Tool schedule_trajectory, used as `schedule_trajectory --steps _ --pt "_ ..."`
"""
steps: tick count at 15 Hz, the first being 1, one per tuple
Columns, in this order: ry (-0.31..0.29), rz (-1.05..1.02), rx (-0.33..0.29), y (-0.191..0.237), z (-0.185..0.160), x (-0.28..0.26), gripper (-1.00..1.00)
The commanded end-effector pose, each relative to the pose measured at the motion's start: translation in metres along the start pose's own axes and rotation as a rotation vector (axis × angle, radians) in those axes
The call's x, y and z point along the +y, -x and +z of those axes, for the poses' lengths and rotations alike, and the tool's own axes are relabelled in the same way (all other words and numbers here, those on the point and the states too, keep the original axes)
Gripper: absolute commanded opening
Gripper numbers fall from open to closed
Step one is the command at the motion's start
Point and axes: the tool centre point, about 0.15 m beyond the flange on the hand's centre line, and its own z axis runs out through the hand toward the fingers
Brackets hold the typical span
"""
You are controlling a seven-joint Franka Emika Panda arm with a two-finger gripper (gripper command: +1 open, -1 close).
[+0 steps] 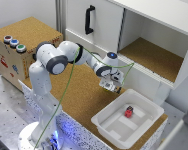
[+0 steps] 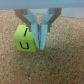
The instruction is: Push the yellow block towards the left
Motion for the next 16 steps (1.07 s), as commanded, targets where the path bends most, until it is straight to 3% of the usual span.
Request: schedule_trajectory --steps 1,7,16 --pt "-0.083 -0.047 0.001 -0.011 0.003 -0.017 -1.00" --pt "-0.020 0.035 -0.005 -0.035 0.018 -0.042 -1.00" --pt "-0.016 0.021 -0.046 -0.027 0.015 -0.082 -1.00"
